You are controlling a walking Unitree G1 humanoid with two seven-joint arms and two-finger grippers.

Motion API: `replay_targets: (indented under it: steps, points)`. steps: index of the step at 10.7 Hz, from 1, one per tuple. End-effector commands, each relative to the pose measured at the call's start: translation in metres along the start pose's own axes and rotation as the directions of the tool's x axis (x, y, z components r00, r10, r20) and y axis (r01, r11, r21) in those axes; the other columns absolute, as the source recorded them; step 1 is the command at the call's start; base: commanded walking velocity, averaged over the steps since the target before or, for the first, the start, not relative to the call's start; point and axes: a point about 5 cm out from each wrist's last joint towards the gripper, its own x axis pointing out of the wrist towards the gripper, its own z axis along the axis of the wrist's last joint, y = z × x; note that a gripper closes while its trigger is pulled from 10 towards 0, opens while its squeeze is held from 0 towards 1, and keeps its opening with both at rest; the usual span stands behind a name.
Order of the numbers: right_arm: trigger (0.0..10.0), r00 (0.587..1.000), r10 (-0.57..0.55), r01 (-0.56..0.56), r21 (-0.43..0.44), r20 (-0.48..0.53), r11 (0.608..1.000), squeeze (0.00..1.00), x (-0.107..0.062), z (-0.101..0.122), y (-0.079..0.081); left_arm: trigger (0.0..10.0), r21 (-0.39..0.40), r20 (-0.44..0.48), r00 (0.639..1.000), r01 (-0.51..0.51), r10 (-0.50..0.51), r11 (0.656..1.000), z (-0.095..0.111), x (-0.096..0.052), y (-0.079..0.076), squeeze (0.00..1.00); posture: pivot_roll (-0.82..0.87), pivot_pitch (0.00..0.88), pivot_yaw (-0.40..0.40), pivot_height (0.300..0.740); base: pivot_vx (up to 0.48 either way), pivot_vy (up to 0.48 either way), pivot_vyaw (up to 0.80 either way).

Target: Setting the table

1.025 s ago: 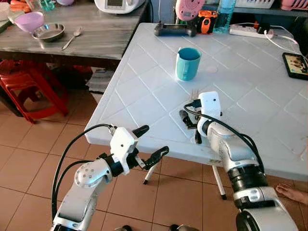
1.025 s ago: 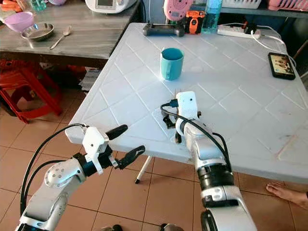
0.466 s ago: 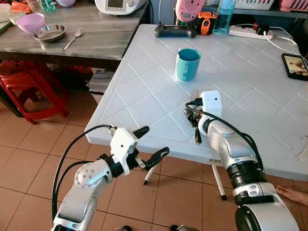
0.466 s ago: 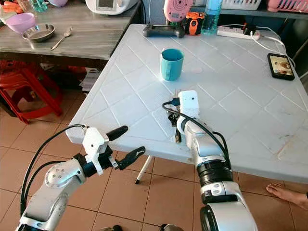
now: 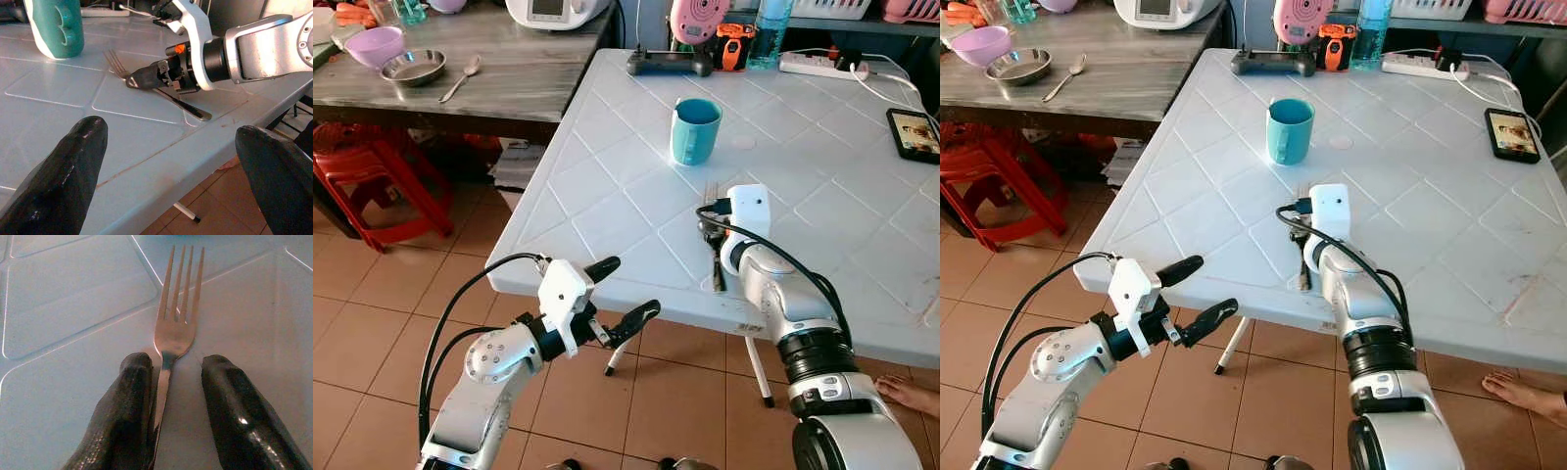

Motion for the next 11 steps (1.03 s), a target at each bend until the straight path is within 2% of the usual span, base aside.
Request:
replay_targets:
  steps: [1,6,11]
  points:
    - [0.0,0.994,0.010,-0.007,0.029,-0.112,1.000,0.00,0.000,-0.027,0.003,10.0,0.008,-0.004,1.000,0.017,-0.016,1.000,0.002,-0.001,-0.002,0.00,-0.04,0.180,0.021,0.740,0.000,0.000,0.00]
    - [0.0,0.992,0.003,0.002,0.045,-0.127,0.999,0.00,-0.003,-0.034,0.002,10.0,0.007,0.002,1.000,0.023,-0.023,1.000,0.002,-0.001,-0.003,0.00,-0.04,0.182,0.021,0.740,0.000,0.000,0.00]
    - [0.0,0.994,-0.053,0.062,0.093,-0.100,0.994,0.00,-0.008,-0.036,-0.010,10.0,0.013,0.011,1.000,0.015,-0.016,1.000,0.003,0.001,-0.003,0.00,-0.04,0.176,0.023,0.740,0.000,0.000,0.00]
